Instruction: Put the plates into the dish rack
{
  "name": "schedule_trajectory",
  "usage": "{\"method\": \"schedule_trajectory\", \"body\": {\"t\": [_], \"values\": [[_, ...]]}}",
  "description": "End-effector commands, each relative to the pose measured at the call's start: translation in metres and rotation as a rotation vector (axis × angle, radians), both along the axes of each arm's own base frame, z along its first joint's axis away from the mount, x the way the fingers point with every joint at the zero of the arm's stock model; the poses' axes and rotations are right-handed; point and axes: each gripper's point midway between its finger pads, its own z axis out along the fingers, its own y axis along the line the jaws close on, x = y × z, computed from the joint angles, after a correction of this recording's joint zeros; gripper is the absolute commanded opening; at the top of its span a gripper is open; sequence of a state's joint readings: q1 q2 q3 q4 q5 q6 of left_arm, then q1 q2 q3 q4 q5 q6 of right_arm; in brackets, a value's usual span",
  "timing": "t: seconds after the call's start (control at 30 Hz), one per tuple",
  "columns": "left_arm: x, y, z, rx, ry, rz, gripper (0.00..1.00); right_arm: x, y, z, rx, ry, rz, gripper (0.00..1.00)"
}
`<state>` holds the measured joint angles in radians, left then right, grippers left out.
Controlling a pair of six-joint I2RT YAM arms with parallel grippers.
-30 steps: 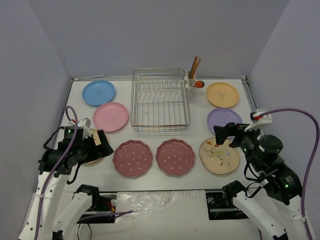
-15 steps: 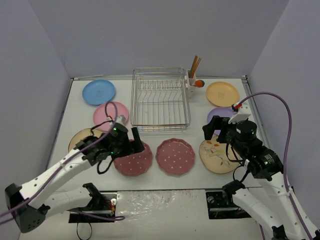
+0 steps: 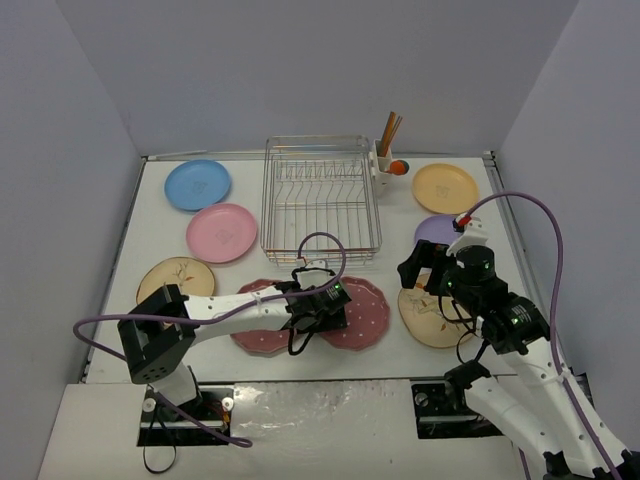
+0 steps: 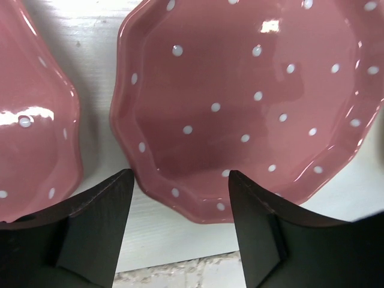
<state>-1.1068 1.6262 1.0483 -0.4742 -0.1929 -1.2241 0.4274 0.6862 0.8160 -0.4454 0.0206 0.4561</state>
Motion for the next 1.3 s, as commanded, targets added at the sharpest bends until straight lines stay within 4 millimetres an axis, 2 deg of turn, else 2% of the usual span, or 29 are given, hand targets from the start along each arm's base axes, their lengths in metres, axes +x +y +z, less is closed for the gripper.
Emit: {"method": "schedule_trajectory", "body": {"t": [0.0,0.17,0.43,0.67,0.73,0.87,0.97,1.07,1.27], "values": [[0.018,-0.022,0.019,-0.090,-0.056,0.063,0.58,0.002,0.006,0.012,0.058,-0.059,0.004,1.00],[0.015,-0.012,0.000,-0.054,-0.034,0.087,0.56,-0.003,0.013,0.009,0.078,-0.041,0.044,1.00],[0.015,0.006,-0.014,-0.022,-0.033,0.121,0.56,-0.003,0.018,0.000,0.086,-0.009,0.058,1.00],[0.022,0.005,-0.023,-0.024,-0.034,0.119,0.50,-0.003,0.024,-0.012,0.110,0.034,0.061,1.00],[0.024,0.006,-0.024,-0.025,-0.030,0.122,0.45,-0.004,0.025,-0.017,0.124,0.048,0.056,1.00],[0.023,0.006,-0.026,-0.033,-0.022,0.122,0.18,-0.007,0.027,-0.028,0.146,0.080,0.047,0.99],[0.023,0.007,-0.019,-0.049,-0.027,0.129,0.03,-0.010,0.030,-0.037,0.165,0.111,0.043,0.99],[0.024,0.007,-0.003,-0.078,-0.034,0.154,0.00,-0.015,0.034,-0.050,0.198,0.164,0.038,0.99],[0.027,0.011,0.033,-0.163,-0.035,0.235,0.00,-0.026,0.047,-0.083,0.255,0.295,0.055,0.99]]}}
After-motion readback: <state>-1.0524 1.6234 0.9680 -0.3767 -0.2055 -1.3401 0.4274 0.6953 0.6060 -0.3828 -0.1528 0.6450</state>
